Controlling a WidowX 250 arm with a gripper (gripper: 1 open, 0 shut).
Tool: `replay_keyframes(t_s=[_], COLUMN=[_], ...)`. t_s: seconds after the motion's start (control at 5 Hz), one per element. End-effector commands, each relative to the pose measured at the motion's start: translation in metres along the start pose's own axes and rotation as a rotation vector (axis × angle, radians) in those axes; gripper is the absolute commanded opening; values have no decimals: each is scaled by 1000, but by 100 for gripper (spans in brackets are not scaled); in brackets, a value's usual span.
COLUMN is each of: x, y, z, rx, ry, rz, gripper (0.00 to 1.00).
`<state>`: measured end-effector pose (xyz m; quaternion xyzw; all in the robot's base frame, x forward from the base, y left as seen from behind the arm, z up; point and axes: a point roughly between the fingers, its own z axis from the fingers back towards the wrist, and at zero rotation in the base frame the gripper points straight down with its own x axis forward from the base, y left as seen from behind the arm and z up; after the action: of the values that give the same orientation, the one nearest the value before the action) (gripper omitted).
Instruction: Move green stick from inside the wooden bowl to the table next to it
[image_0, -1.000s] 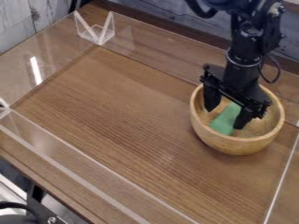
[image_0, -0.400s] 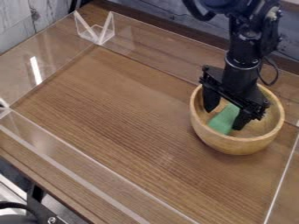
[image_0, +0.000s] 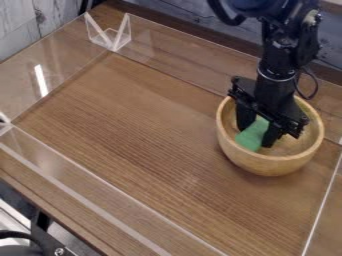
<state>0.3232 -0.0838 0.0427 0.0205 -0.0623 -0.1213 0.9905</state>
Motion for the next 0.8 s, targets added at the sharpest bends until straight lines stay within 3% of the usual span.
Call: replay_keyframes(t_s=[0.0,0.6], x=[7,5], y=[7,15], z=[23,30], rx=[-4,-9], ry=[-66,-68], rz=[21,53], gripper=[0,0])
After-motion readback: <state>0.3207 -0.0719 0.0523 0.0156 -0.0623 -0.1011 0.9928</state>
